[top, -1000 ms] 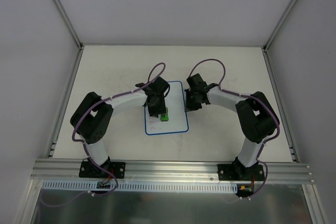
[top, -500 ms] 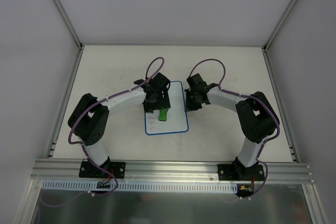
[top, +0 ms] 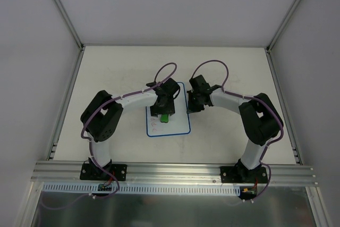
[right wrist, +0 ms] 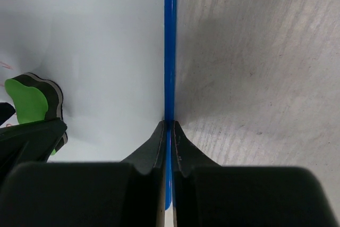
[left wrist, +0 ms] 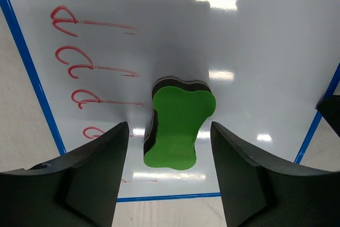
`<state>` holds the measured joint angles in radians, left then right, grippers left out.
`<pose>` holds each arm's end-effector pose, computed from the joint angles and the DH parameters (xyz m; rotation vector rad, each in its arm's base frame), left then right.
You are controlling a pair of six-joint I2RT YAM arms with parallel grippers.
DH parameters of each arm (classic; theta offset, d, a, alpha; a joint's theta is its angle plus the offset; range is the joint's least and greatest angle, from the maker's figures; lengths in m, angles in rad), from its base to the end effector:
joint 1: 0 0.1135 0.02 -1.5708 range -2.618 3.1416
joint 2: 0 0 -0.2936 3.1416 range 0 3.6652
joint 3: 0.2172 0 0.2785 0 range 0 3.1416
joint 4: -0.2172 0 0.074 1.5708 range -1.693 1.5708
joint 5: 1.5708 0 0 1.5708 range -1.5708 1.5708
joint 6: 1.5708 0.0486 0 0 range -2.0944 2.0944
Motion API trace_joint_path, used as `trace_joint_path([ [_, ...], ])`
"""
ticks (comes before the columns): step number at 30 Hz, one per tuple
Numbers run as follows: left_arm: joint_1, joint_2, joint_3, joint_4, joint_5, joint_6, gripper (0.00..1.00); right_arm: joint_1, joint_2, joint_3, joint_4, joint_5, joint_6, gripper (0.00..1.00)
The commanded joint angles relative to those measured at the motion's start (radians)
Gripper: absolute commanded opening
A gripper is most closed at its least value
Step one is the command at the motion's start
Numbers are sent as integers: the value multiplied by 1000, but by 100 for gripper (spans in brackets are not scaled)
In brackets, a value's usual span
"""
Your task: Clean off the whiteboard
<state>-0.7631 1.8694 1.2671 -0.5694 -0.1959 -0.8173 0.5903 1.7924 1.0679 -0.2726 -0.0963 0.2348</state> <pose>0.3041 -0.2778 0.1774 -0.1276 2.7142 -0.2025 0.3250 0.2234 0.1618 -0.5002 2.5736 0.4258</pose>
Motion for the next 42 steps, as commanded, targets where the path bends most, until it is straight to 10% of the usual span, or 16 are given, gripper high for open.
trace_joint_path([
  [1, -13, 13, 40, -38, -56, 17, 61, 0, 16, -42, -70, 3, -14, 1],
  [12, -1, 50, 32, -87, -86, 47, 8, -10, 18, -51, -71, 13, -23, 0],
  [29, 209, -67, -160, -133, -66, 92, 2, -30, 33, -57, -76, 4, -32, 0],
  [42, 150, 20, 84, -130, -53, 217, 0, -32, 39, -51, -74, -10, -34, 0],
])
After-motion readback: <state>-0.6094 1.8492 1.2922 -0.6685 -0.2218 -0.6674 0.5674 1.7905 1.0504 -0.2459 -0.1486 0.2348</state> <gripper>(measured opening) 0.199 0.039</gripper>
